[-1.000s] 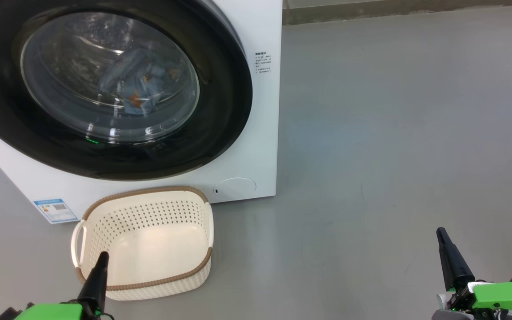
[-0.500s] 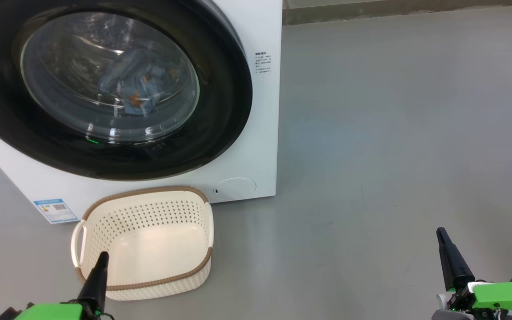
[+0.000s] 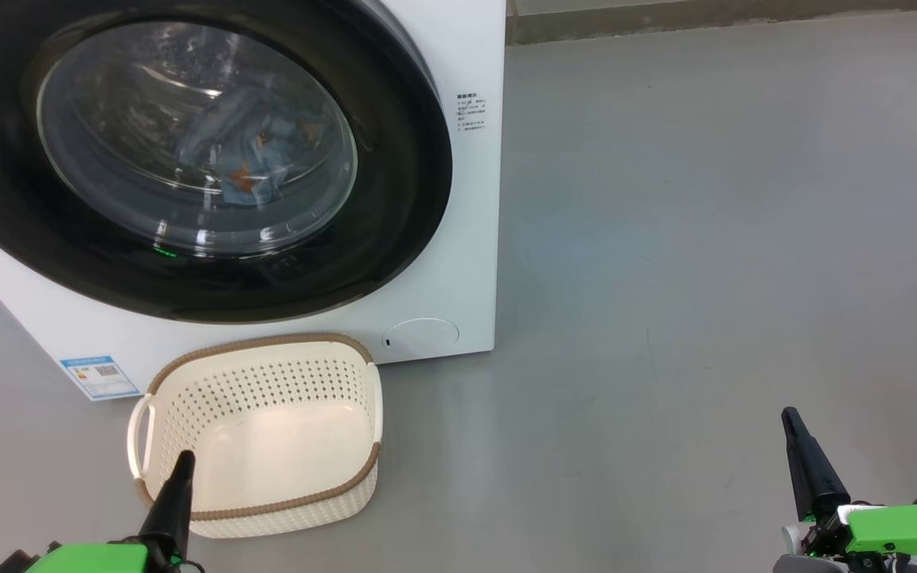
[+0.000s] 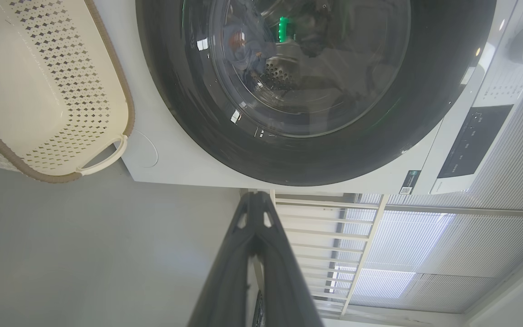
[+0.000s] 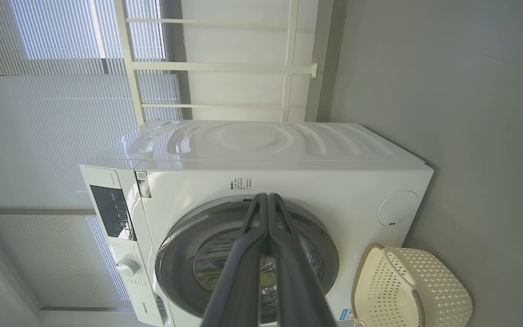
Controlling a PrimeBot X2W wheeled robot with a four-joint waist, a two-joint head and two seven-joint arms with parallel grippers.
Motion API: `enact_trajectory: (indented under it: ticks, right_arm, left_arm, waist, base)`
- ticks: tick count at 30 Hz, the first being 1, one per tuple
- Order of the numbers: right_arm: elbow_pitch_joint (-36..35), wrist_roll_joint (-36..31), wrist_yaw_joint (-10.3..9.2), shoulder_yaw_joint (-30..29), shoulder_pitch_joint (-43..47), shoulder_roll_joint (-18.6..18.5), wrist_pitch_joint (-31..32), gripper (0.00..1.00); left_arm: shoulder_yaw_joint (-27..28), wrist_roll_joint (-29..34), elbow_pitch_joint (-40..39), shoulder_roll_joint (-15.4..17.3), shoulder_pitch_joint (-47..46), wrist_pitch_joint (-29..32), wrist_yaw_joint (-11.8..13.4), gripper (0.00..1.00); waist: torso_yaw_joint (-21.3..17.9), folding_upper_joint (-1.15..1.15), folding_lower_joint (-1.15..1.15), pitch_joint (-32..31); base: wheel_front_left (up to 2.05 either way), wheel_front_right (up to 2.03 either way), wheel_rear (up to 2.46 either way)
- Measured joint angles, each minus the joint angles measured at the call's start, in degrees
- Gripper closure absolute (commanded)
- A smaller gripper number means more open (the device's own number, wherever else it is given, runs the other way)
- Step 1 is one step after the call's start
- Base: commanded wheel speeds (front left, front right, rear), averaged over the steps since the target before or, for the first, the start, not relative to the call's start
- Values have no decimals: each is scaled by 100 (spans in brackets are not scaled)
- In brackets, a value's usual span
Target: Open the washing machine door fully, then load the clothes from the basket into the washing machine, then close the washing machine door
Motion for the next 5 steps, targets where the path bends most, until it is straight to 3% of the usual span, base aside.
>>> enact_trajectory:
  ticks: [5]
  right_arm:
    - [0, 0, 0, 0, 0, 0, 0, 100]
  left_arm:
    - [0, 0, 0, 0, 0, 0, 0, 100]
  waist:
    - [0, 0, 0, 0]
  base:
    - [0, 0, 0]
